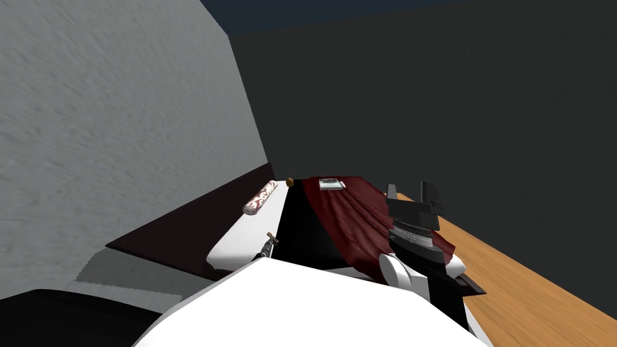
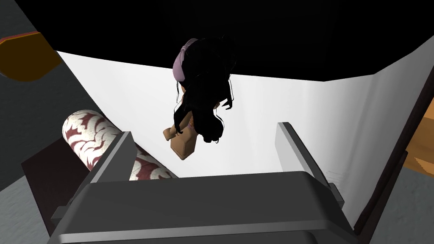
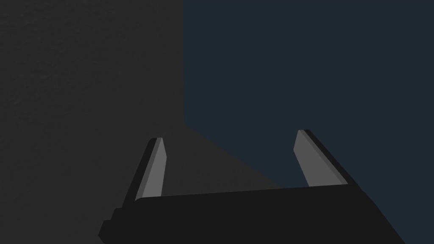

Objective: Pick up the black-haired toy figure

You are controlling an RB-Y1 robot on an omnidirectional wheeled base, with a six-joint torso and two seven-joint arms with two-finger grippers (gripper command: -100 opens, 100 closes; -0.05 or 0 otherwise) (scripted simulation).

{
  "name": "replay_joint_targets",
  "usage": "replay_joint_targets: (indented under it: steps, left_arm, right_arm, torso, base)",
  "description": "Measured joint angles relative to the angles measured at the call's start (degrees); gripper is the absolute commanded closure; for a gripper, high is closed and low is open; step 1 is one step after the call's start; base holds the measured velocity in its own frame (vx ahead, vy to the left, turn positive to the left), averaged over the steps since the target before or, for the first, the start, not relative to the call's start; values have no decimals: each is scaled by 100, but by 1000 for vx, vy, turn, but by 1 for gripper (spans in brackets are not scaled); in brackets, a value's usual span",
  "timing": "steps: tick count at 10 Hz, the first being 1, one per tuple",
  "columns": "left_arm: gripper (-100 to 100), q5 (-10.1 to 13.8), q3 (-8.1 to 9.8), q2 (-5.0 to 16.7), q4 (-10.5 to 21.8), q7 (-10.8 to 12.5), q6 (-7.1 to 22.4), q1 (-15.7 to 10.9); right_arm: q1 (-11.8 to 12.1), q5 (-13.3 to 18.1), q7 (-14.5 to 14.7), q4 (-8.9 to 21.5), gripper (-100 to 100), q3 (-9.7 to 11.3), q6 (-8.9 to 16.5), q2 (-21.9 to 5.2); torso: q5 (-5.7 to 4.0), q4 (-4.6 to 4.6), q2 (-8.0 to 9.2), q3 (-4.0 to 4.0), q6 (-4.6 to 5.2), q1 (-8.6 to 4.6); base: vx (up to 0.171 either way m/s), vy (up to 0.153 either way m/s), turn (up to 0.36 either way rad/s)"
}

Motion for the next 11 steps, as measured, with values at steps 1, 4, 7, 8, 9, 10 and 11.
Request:
replay_joint_targets:
  steps: [1,4,7,8,9,10,11]
  left_arm:
    - [-100,0,0,-1,-3,0,-1,0]
    - [-100,-7,176,-173,387,-96,-390,53]
    - [100,-10,337,-326,752,-181,-752,53]
    - [100,-10,336,-325,750,-179,-748,52]
    - [100,-14,333,-321,750,-187,-749,52]
    - [100,-15,333,-320,749,-189,-751,51]
    - [100,-14,333,-319,749,-189,-751,51]
  right_arm:
    - [0,0,0,0,0,0,0,0]
    - [0,0,0,0,0,-1,0,-1]
    - [0,0,0,0,0,0,0,0]
    - [0,0,0,0,0,0,0,0]
    - [-1,0,0,0,0,0,0,0]
    - [-1,0,0,0,0,0,0,0]
    - [-1,0,0,0,0,0,0,0]
  torso:
    - [1,4,15,9,0,3]
    - [5,1,-2,0,0,25]
    - [4,3,11,7,-1,15]
    - [2,5,20,12,0,8]
    - [4,6,23,14,-3,6]
    - [6,6,25,15,-3,8]
    - [7,6,25,15,-3,8]
  base:
    - [41,18,-121]
    - [78,55,-111]
    - [35,30,-55]
    - [0,0,0]
    - [0,0,0]
    - [0,0,0]
    - [0,0,0]
